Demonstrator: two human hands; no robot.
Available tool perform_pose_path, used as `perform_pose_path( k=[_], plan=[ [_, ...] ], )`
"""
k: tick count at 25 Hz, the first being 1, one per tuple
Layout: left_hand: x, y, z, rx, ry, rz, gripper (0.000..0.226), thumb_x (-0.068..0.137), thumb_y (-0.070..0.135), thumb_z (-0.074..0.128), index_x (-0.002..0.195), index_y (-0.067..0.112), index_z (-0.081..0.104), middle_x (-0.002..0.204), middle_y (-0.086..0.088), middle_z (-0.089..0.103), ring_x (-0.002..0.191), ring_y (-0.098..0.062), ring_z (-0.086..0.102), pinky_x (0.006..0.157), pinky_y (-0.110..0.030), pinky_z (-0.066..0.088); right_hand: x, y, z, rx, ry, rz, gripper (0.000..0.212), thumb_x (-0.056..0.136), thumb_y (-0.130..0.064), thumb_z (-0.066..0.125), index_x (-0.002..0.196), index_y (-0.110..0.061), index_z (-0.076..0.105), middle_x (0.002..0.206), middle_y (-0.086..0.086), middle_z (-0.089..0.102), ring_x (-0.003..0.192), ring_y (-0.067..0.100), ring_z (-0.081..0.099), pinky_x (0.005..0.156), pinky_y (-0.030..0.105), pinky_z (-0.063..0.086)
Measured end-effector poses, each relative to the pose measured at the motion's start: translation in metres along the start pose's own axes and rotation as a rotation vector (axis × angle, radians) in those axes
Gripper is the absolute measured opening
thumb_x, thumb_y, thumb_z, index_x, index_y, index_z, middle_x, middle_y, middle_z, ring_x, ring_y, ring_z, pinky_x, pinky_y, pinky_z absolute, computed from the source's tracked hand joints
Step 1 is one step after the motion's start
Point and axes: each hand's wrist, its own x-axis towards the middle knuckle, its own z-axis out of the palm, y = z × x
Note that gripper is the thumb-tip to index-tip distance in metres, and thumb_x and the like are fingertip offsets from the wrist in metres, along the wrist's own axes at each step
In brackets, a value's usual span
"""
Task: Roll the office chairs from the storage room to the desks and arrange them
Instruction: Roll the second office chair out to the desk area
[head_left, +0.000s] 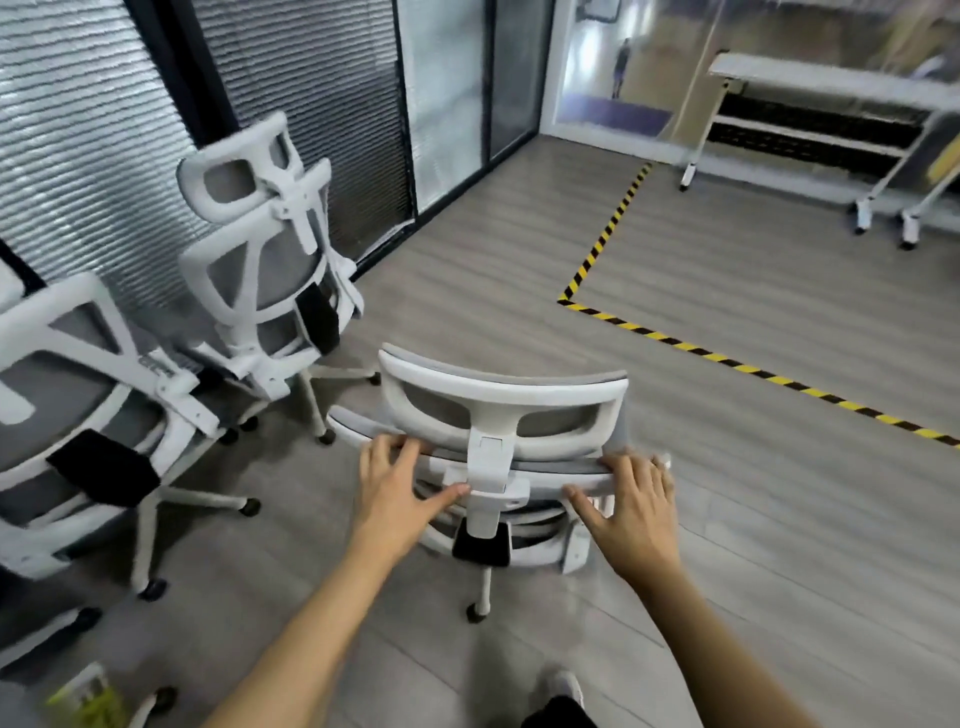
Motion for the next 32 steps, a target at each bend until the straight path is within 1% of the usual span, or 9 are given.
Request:
perform_pose_path(
  k=[2,5,10,13,16,22,24,27,32],
  plan=[
    [0.029,0.035,0.034,0.009,-0.028,0.06,0.075,0.065,0.084,0.059,0.114,0.027,0.058,0.122,-0.003,0.043,0.121,-0.027,0.036,0.104,-0.043,0.042,0.012,0.04,-0.011,0.012,0.048,0.078,0.056,0.086,-0.067,0.053,0.113,-0.018,0.057,0.118,0.003,0.053,0.126,0.024,0.044,0.114,0.051,0.032],
    [0.082,0.099,0.092,0.04,-0.035,0.175,0.078,0.067,0.086,0.054,0.114,0.024,0.058,0.119,-0.007,0.048,0.117,-0.031,0.042,0.102,-0.043,0.041,0.047,0.116,-0.031,0.036,0.075,0.177,0.056,0.086,-0.068,0.055,0.113,-0.019,0.055,0.12,0.003,0.051,0.125,0.024,0.042,0.111,0.054,0.036],
    [0.17,0.211,0.181,0.002,-0.09,0.267,0.073,0.067,0.084,0.057,0.114,0.029,0.059,0.12,-0.005,0.049,0.118,-0.029,0.041,0.102,-0.043,0.042,0.116,0.246,-0.062,0.01,0.116,0.255,0.058,0.085,-0.069,0.055,0.111,-0.017,0.056,0.117,0.0,0.049,0.117,0.024,0.046,0.114,0.053,0.033],
    [0.227,0.285,0.236,-0.021,-0.148,0.31,0.074,0.065,0.087,0.055,0.116,0.034,0.058,0.124,-0.002,0.047,0.121,-0.027,0.039,0.103,-0.044,0.042,0.163,0.325,-0.083,-0.022,0.116,0.3,0.06,0.086,-0.072,0.05,0.113,-0.019,0.056,0.119,-0.001,0.047,0.121,0.023,0.044,0.119,0.051,0.026],
    [0.285,0.355,0.293,-0.054,-0.167,0.356,0.07,0.065,0.084,0.06,0.115,0.035,0.059,0.121,0.0,0.046,0.119,-0.025,0.039,0.102,-0.043,0.043,0.212,0.405,-0.101,-0.055,0.128,0.332,0.06,0.087,-0.071,0.048,0.116,-0.019,0.056,0.122,0.001,0.049,0.125,0.025,0.041,0.121,0.05,0.022],
    [0.422,0.492,0.414,-0.184,-0.196,0.507,0.064,0.067,0.073,0.071,0.117,0.035,0.06,0.116,0.006,0.045,0.117,-0.019,0.038,0.104,-0.034,0.038,0.325,0.56,-0.121,-0.091,0.24,0.409,0.057,0.088,-0.067,0.052,0.118,-0.02,0.057,0.125,0.002,0.051,0.129,0.025,0.044,0.118,0.053,0.026],
    [0.473,0.538,0.456,-0.192,-0.23,0.548,0.066,0.068,0.076,0.068,0.117,0.034,0.058,0.118,0.006,0.044,0.118,-0.02,0.038,0.103,-0.035,0.039,0.364,0.608,-0.129,-0.088,0.272,0.467,0.057,0.088,-0.067,0.053,0.119,-0.019,0.057,0.125,0.001,0.05,0.13,0.024,0.043,0.119,0.053,0.026],
    [0.549,0.612,0.518,-0.181,-0.277,0.59,0.067,0.068,0.077,0.066,0.117,0.033,0.055,0.123,0.004,0.042,0.12,-0.022,0.037,0.103,-0.04,0.042,0.43,0.685,-0.14,-0.084,0.307,0.536,0.06,0.087,-0.07,0.051,0.118,-0.019,0.058,0.124,0.0,0.049,0.129,0.023,0.043,0.124,0.047,0.014],
    [0.66,0.735,0.619,-0.177,-0.34,0.662,0.069,0.07,0.078,0.063,0.119,0.031,0.052,0.127,0.004,0.042,0.12,-0.022,0.036,0.104,-0.041,0.04,0.534,0.821,-0.165,-0.048,0.357,0.614,0.061,0.082,-0.07,0.054,0.113,-0.018,0.059,0.12,-0.002,0.052,0.124,0.023,0.046,0.122,0.049,0.016]
  ],
)
